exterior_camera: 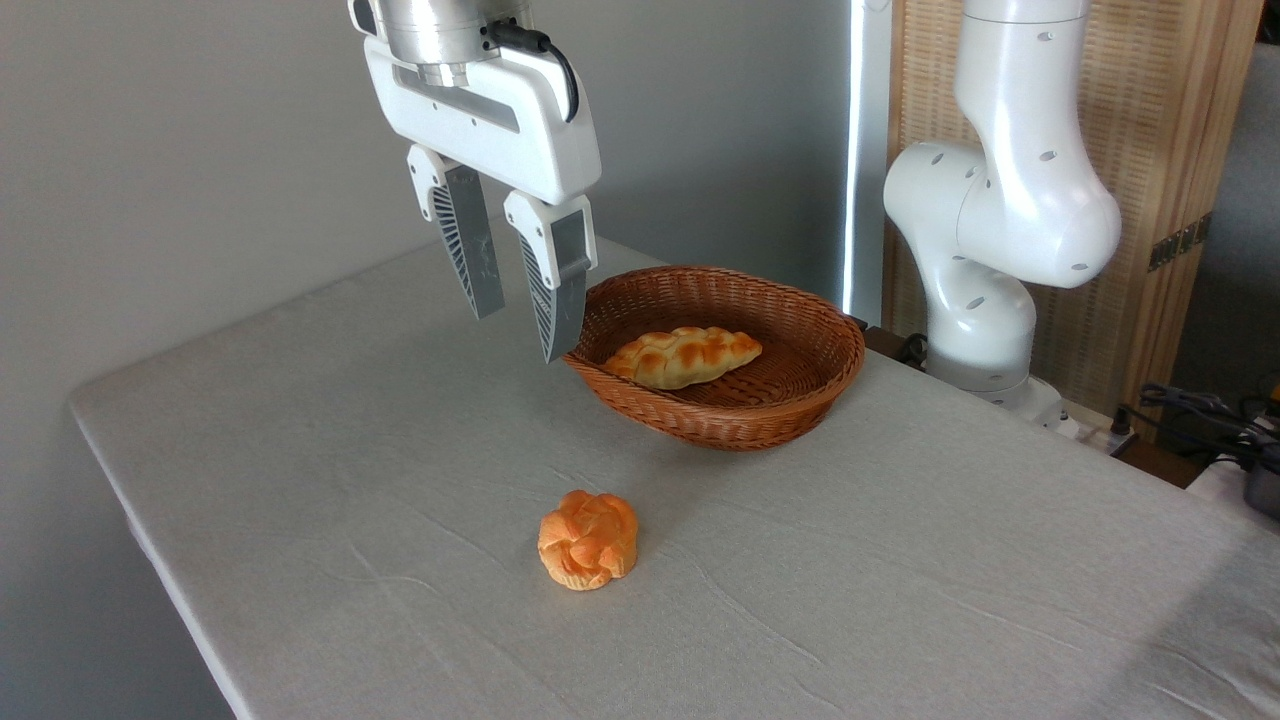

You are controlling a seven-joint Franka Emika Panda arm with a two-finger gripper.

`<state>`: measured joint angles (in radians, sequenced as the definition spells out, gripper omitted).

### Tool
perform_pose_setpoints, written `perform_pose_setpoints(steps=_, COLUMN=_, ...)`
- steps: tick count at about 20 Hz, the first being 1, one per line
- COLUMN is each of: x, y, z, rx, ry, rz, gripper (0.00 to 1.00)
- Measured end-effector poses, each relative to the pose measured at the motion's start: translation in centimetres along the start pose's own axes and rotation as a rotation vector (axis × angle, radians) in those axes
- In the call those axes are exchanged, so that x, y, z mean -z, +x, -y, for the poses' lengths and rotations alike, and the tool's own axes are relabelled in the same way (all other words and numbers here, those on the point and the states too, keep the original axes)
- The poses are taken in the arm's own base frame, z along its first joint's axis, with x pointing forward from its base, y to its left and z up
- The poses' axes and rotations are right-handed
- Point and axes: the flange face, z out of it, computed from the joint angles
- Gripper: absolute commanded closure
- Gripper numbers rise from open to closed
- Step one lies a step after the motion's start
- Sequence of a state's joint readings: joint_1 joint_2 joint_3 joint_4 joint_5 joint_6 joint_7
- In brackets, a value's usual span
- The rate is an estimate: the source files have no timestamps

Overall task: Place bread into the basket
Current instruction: 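Move the open gripper down toward the braided orange bread roll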

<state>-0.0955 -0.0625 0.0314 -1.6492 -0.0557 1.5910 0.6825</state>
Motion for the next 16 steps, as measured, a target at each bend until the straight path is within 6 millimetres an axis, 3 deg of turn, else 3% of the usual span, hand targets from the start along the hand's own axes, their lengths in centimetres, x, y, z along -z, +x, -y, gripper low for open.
perform_pose_setpoints(steps=16, x=0.11, y=-0.52, z=0.62, rx=-0.005, ry=0.001, rz=-0.002, gripper=0.00)
